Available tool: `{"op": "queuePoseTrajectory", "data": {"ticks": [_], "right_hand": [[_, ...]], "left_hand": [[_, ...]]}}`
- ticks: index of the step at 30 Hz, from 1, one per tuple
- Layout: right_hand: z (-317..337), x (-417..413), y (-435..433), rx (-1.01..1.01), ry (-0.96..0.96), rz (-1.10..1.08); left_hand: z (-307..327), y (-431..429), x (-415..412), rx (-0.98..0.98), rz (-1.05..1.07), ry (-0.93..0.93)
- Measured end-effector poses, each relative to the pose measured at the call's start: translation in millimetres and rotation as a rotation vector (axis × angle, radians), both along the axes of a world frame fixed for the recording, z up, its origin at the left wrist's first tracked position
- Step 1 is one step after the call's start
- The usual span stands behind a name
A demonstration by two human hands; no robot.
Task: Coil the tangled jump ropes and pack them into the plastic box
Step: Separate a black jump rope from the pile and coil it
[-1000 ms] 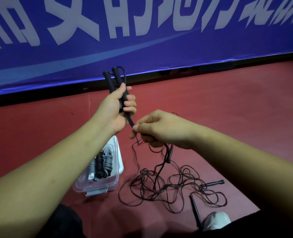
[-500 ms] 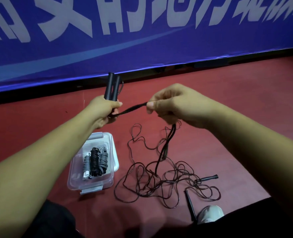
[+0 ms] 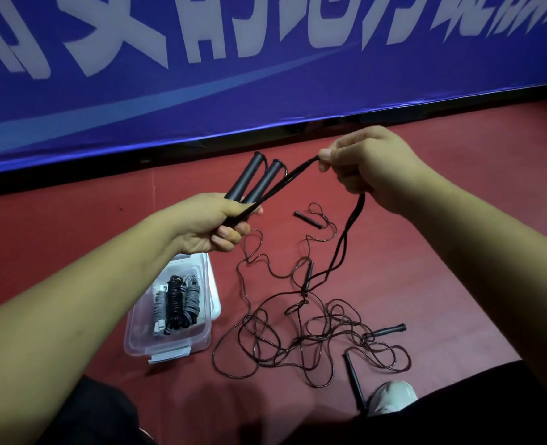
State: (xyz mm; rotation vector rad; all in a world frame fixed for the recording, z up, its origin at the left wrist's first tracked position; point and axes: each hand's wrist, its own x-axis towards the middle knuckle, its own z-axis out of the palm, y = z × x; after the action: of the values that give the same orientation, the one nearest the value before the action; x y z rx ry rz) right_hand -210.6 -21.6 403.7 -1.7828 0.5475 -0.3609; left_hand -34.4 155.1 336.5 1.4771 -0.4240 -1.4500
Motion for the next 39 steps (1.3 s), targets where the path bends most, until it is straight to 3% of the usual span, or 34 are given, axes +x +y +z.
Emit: {"op": "queuePoseTrajectory", "data": {"ticks": [5,13,21,29,32,35,39], "right_hand": [[-1,-2,-6,-0.006,0.018,-0.038],[-4,1,0,-0.242,0.134,0.025],[-3,6,-1,-0.347,0.156,0.047],[-11,13,-7,-0.542,0.204,0.125],[-23,11,-16,-0.522,0.224,0.127],[-38,10,-23,-0.457,0.213,0.138],[-45,12,-15,-0.283,0.180,0.210]], "left_hand": [[6,4,-5,-0.090,-0.122,0.059],[-2,5,-15,0.107,-0.221,-0.665],[-5,7,-28,0.165,-0.486,-0.804],[-2,5,-42,0.108,-0.698,-1.165],[2,9,-42,-0.013,-0.655,-1.184],[11,10,-36,-0.138,-0.424,-1.100],[13,11,-21,-0.251,-0.036,-0.629]]}}
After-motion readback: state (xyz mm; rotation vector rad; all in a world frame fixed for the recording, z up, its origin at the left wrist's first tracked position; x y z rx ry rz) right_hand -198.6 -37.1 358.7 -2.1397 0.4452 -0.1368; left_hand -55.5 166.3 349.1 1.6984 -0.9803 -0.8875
